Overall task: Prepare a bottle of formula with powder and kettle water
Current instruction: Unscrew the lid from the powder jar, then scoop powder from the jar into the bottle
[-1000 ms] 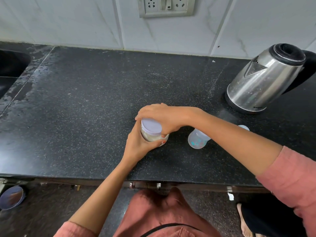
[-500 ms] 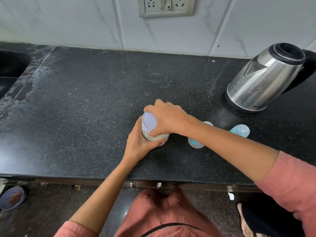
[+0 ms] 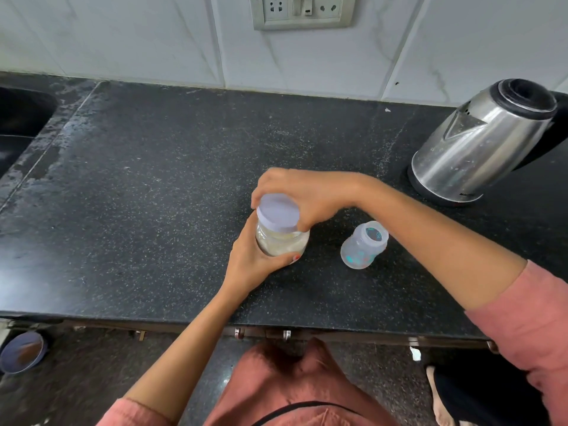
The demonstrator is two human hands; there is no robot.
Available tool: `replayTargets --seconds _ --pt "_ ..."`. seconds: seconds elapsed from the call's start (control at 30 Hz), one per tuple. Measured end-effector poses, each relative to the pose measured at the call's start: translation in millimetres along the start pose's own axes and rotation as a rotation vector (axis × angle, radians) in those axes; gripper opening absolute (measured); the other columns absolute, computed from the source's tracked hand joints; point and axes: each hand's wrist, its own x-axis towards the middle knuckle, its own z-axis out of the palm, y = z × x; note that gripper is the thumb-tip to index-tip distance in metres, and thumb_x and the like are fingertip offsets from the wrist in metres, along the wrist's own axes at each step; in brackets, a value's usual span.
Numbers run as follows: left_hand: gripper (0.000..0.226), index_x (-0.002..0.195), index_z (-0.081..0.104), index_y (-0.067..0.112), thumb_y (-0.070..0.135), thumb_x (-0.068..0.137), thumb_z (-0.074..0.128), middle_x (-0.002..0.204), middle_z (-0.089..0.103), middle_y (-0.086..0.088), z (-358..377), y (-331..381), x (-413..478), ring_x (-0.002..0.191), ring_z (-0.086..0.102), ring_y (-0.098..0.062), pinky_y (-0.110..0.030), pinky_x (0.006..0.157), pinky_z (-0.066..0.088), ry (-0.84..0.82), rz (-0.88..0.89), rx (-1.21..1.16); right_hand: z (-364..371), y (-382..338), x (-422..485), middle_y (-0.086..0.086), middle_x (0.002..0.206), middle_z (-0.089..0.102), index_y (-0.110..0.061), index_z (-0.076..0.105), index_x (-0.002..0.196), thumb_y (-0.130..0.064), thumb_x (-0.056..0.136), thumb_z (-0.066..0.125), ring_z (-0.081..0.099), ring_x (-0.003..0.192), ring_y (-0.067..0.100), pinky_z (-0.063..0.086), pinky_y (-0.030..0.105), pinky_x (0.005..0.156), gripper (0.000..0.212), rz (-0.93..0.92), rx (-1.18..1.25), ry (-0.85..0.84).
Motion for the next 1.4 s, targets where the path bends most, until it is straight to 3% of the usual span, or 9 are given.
replayTargets --seconds 0.2,0.3,0.5,0.83,1.03,1.17,1.3,1.4 --pt "0.078 0.109 0.033 0.070 0.051 0.049 0.078 0.111 0.047 0.048 -0.2 5.4 -1.2 0.104 0.045 0.023 0.004 0.079 0.033 0.005 0.061 0.005 -20.2 41.0 19.5 0.006 0.136 0.034 -0.028 0.038 0.134 -0.019 0.072 0.074 0.039 0.120 0.022 0.038 0.031 0.091 0.072 0.166 0.098 0.215" --pt "0.078 0.110 0.032 0.069 0.051 0.049 0.078 0.112 0.046 0.048 0.5 3.3 -0.5 0.106 0.045 0.022 0.004 0.080 0.032 0.003 0.071 -0.005 -12.6 63.7 45.5 0.011 0.139 0.031 -0.024 0.034 0.138 -0.025 0.074 0.074 0.037 0.126 0.031 0.039 0.041 0.099 0.075 0.291 0.034 0.182" --pt "0.082 0.117 0.033 0.062 0.052 0.050 0.080 0.119 0.047 0.040 1.4 -2.5 1.9 0.112 0.045 0.015 0.001 0.085 0.033 -0.008 0.077 -0.025 9.4 89.4 87.2 0.013 0.139 0.029 -0.020 0.031 0.138 -0.033 0.074 0.073 0.035 0.127 0.035 0.038 0.050 0.100 0.078 0.400 -0.033 0.107" --pt "0.083 0.120 0.035 0.060 0.045 0.053 0.082 0.121 0.048 0.037 2.8 -5.8 3.0 0.114 0.046 0.013 0.001 0.086 0.032 -0.008 0.103 -0.046 33.0 100.8 108.8 0.012 0.139 0.030 -0.017 0.030 0.137 -0.035 0.076 0.071 0.036 0.126 0.035 0.039 0.045 0.093 0.076 0.423 -0.084 0.083" --pt "0.083 0.120 0.034 0.059 0.047 0.053 0.081 0.121 0.047 0.039 3.0 -5.3 2.2 0.114 0.044 0.015 0.002 0.086 0.031 -0.008 0.104 -0.046 26.3 97.3 91.7 0.010 0.145 0.029 -0.018 0.026 0.142 -0.040 0.076 0.071 0.033 0.131 0.032 0.035 0.048 0.100 0.083 0.419 -0.019 0.162" --pt "0.081 0.119 0.034 0.060 0.046 0.054 0.081 0.121 0.047 0.039 2.5 -3.7 1.0 0.114 0.045 0.014 0.002 0.087 0.031 -0.005 0.107 -0.042 7.4 74.9 60.5 0.009 0.130 0.049 -0.014 0.047 0.128 -0.030 0.082 0.066 0.051 0.109 0.021 0.043 0.038 0.090 0.053 0.364 0.110 0.313" --pt "0.080 0.116 0.034 0.062 0.047 0.053 0.080 0.118 0.046 0.042 1.8 -1.3 0.5 0.112 0.045 0.017 0.003 0.084 0.031 -0.002 0.107 -0.038 0.0 30.2 18.0 0.004 0.094 0.066 -0.016 0.064 0.086 -0.016 0.081 0.064 0.059 0.080 0.016 0.051 0.034 0.077 0.004 0.333 0.183 0.420" --pt "0.079 0.115 0.033 0.064 0.049 0.052 0.079 0.116 0.047 0.044 1.7 0.2 -0.3 0.110 0.046 0.017 0.003 0.083 0.033 0.000 0.105 -0.043 6.3 -3.1 -5.4 -0.001 0.079 0.065 -0.017 0.066 0.076 -0.011 0.080 0.059 0.064 0.078 0.019 0.052 0.035 0.073 0.010 0.302 0.114 0.372"
